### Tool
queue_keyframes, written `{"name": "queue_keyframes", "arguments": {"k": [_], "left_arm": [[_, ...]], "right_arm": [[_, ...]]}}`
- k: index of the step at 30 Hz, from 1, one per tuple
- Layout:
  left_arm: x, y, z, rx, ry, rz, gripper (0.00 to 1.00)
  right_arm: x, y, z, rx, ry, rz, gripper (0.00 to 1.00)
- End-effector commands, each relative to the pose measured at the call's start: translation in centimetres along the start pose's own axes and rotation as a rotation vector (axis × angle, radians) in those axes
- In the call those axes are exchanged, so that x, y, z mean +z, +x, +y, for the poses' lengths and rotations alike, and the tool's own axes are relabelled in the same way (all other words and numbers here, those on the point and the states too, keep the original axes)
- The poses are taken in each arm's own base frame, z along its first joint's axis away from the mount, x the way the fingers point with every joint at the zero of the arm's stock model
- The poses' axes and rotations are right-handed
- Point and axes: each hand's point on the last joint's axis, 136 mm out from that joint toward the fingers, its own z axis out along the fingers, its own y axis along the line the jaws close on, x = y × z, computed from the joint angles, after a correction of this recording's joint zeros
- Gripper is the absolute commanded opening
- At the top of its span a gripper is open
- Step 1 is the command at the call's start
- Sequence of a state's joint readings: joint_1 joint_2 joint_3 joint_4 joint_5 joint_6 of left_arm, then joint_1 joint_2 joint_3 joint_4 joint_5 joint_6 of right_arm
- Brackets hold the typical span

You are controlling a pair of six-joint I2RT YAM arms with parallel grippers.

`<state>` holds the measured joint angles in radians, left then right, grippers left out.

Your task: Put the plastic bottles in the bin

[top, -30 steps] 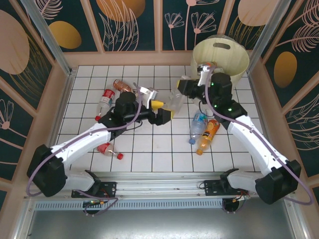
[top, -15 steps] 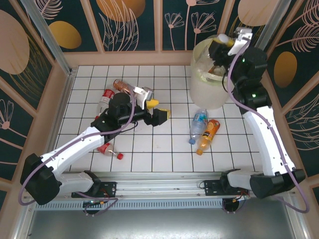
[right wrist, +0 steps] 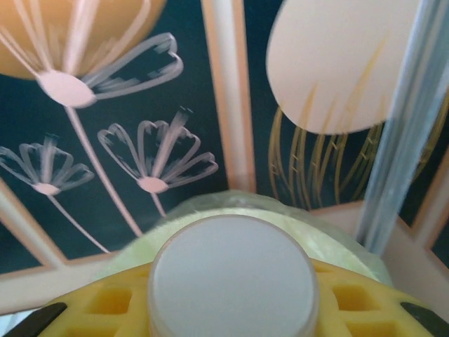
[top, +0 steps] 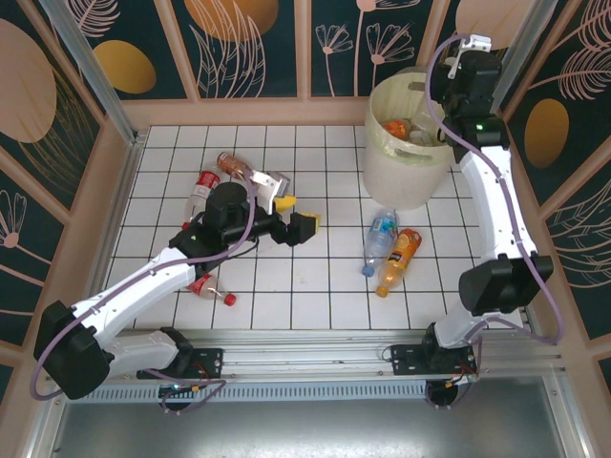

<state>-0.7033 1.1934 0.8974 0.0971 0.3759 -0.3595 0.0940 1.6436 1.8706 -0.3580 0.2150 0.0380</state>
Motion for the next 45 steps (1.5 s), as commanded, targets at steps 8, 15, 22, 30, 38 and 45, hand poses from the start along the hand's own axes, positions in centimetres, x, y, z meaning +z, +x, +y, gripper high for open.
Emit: {"name": "queue_keyframes", "arguments": {"k": [8, 15, 22, 30, 38, 45], "left_arm": [[0.0, 1.1, 0.9, 0.015, -0.053, 0.036, 0.99], [0.8, 1.7, 1.2, 0.0, -0.045, 0.061, 0.99], [0.8, 2.1, 1.5, -0.009, -0.051, 0.071, 0.99], [1.1, 2.9, 1.8, -0.012, -0.055, 0.089, 0.99], [1.8, 4.8, 3.1, 0.014, -0.09, 0.162, 0.99], [1.6, 5.1, 3.8, 0.043, -0.134, 0.198, 0.99]], "right_arm": [[3.2, 4.5, -5.5, -0.165, 0.282, 0.18, 0.41], [5.0, 6.9, -5.0, -0.199, 0.234, 0.235, 0.46], [5.4, 6.6, -4.2, -0.179, 0.19, 0.241, 0.74], [2.7, 4.3, -2.2, -0.112, 0.085, 0.167, 0.76], [-4.0, 3.7, 2.1, -0.013, -0.132, 0.096, 0.77], [-10.3, 7.9, 6.2, 0.087, -0.355, 0.157, 0.77]]}}
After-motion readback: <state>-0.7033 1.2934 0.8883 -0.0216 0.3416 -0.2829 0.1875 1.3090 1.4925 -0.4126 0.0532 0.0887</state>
